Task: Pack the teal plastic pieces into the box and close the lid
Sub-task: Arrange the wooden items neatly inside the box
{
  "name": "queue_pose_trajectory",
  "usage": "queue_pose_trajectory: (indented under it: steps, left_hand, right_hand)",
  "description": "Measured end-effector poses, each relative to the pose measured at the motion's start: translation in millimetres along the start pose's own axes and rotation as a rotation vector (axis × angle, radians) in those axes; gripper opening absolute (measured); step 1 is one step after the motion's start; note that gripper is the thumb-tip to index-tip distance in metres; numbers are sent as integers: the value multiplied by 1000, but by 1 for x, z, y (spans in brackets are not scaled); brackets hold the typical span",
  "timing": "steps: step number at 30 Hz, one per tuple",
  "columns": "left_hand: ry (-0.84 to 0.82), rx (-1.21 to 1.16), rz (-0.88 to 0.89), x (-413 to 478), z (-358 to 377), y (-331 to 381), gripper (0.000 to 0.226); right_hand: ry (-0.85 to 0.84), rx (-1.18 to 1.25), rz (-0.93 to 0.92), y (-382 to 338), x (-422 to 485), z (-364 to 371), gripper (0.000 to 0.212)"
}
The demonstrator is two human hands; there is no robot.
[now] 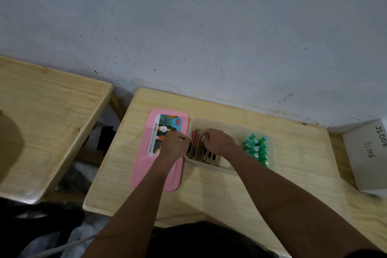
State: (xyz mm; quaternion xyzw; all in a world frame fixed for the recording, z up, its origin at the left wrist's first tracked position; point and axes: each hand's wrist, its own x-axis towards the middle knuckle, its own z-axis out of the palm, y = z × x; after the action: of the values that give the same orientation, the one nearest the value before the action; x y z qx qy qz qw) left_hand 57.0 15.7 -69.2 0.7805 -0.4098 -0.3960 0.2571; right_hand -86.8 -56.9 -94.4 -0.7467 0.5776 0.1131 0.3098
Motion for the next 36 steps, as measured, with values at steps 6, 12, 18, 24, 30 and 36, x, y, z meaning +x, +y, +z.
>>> queue_pose_trajectory:
  steps: [6,12,18,24,30,36]
  left_hand:
    - [8,5,-6,0,0,0,24]
    - [11,-7,10,-1,0,0,23]
    - [17,-8,13,-2,0,0,25]
    - [31,19,18,-3,0,0,25]
    - [40,20,28,-6,0,1,24]
    - [47,4,33,-6,0,0,24]
  right_hand:
    - [115,280,14,9,-4,-3,10]
    - [224,577,27,15,-19,3,15]
    - [287,830,-1,22,-28,7,13]
    - [234,1188,12,28,-49,1,30]
    - [203,1391,15,34,-52,1,31]
    - [288,1126,63,31,-38,9,38]
